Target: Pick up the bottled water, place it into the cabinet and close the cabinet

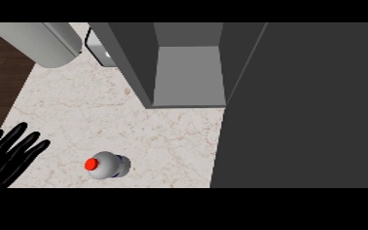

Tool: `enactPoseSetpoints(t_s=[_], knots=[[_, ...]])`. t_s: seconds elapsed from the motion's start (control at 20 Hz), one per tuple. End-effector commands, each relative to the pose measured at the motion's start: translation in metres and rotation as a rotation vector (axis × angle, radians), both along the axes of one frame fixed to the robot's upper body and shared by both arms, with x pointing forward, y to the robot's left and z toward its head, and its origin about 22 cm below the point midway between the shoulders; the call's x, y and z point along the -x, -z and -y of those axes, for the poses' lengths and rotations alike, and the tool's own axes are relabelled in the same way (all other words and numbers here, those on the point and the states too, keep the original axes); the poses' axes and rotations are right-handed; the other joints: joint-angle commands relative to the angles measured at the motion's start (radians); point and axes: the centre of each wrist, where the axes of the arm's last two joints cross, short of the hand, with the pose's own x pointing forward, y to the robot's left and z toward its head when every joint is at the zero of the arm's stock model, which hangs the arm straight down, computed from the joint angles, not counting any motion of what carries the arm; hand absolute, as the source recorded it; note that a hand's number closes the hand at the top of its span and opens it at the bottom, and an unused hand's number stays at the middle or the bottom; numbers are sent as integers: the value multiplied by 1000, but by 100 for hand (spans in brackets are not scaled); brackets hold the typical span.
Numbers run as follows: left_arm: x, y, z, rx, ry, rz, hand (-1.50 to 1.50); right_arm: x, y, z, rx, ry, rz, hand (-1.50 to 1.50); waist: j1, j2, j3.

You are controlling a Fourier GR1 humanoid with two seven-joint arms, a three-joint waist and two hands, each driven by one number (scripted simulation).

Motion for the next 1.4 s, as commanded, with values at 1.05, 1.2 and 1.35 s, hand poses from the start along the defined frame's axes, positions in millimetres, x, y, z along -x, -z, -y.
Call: enactPoseSetpoints(t_s=[1.05,1.2,1.35], knots=[[-64,168,26,-119,-30,-87,-150,37,-29,10,6,9,61,-150,-2,0,-1],[-54,180,8,-125,-46,-89,-150,32,-30,1,6,-10,64,-150,6,-1,-1],[-62,199,23,-168,-57,-105,-150,33,-26,2,4,-5,59,-150,2,-1,-1]])
